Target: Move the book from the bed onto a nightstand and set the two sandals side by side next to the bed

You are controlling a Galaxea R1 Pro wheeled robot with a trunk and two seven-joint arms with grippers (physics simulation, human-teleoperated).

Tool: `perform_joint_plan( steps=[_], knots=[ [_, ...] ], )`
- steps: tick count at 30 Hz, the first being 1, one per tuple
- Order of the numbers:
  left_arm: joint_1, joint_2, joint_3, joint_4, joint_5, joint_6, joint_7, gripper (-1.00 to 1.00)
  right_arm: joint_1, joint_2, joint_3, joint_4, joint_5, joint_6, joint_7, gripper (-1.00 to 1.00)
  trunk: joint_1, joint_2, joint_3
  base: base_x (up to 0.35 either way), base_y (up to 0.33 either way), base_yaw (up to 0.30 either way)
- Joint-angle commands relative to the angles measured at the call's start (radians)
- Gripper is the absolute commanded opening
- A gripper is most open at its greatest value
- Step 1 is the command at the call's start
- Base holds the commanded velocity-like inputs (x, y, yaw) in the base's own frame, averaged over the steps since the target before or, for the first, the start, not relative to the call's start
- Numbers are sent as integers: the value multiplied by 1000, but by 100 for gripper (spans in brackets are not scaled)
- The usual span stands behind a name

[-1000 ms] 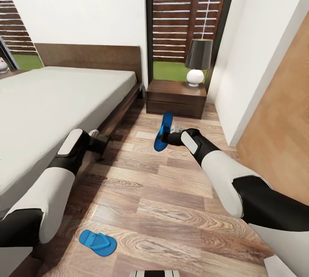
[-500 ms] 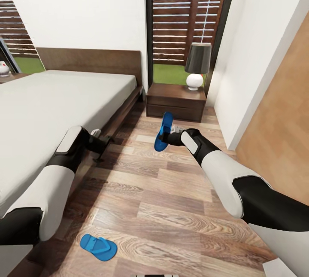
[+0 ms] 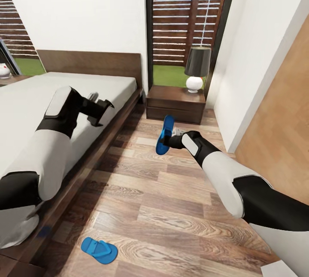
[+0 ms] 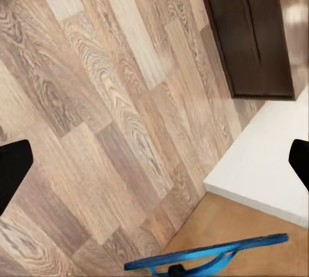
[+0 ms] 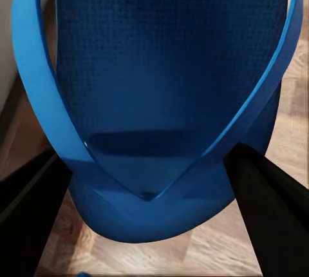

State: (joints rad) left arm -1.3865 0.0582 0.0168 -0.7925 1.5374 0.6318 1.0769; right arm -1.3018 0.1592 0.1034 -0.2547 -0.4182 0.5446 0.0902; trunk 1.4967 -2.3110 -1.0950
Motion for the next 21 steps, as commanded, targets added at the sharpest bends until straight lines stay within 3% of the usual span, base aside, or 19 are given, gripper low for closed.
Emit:
perform_joint_plan(
  steps=[1,6,8,13,17,21],
  knots=[
    [-17,0,2,2,4,11,8,100,-1,-1,9,3,-3,3,1,-100,-4,7,2,0,0,0],
    [-89,2,2,40,3,39,23,100,-1,-1,15,14,-1,3,1,-100,-23,42,18,0,0,0],
    [-157,9,2,70,3,62,27,100,-1,-1,61,18,0,3,0,-100,-31,56,24,0,0,0],
    [-239,29,2,136,3,95,28,100,-1,-1,178,23,-1,4,1,-100,-50,91,40,0,0,0],
    [-296,39,2,192,1,104,26,100,-1,0,226,26,-1,4,3,-100,-65,119,52,0,0,0],
    [-368,42,2,252,-6,118,24,100,-1,1,247,28,-1,4,2,-100,-81,147,65,0,0,0]
  ],
)
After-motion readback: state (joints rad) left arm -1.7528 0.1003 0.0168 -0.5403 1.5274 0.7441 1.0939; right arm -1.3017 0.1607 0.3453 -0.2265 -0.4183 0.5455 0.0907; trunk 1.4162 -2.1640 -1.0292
